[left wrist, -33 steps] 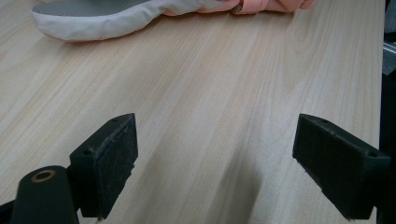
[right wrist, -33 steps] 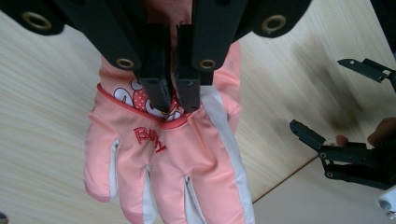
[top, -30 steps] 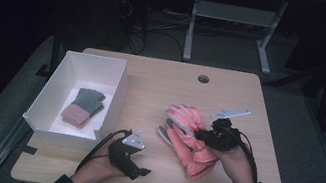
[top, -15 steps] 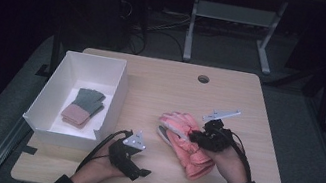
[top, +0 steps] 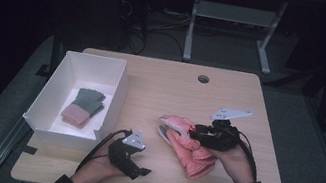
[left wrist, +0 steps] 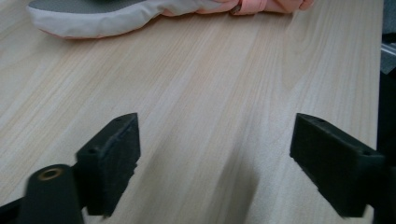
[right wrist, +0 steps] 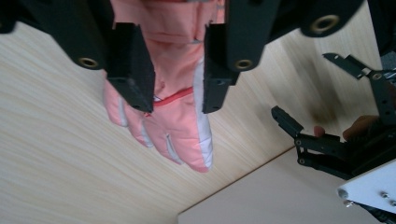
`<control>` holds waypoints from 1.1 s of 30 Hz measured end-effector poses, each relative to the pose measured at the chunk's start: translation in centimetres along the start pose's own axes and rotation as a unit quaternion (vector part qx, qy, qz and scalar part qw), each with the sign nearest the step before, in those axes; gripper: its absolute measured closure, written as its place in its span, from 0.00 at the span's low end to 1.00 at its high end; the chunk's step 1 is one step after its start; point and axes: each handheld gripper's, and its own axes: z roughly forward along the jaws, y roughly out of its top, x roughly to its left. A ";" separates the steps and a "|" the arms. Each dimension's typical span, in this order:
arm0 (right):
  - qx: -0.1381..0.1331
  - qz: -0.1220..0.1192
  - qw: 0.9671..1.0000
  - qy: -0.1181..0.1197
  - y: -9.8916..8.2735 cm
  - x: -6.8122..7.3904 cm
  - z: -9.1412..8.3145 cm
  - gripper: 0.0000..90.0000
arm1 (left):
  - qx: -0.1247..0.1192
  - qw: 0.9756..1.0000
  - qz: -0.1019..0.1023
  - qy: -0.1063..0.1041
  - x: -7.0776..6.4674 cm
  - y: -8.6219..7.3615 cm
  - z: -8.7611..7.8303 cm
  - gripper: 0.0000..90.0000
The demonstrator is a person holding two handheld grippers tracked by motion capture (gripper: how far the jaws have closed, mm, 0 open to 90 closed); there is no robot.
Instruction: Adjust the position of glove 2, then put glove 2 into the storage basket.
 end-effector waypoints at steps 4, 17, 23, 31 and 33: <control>-0.007 -0.004 1.000 -0.008 -0.3 -0.6 -1.1 0.94 | -0.003 1.000 0.003 0.003 0.1 0.2 -0.4 0.43; -0.019 0.009 0.999 -0.050 -3.7 -4.8 -3.3 1.00 | -0.003 1.000 0.004 -0.004 -0.1 1.9 -0.6 1.00; -0.003 0.030 0.998 -0.058 -6.2 -6.6 -3.5 1.00 | -0.007 1.000 0.003 -0.012 -0.3 3.2 0.7 1.00; 0.025 0.041 0.997 -0.056 -8.9 -7.5 -3.4 1.00 | 0.002 0.999 0.023 -0.028 -1.4 5.1 3.2 1.00; 0.029 0.045 0.997 -0.054 -9.3 -7.5 -3.4 1.00 | 0.006 0.999 0.034 -0.034 -1.8 5.6 3.7 1.00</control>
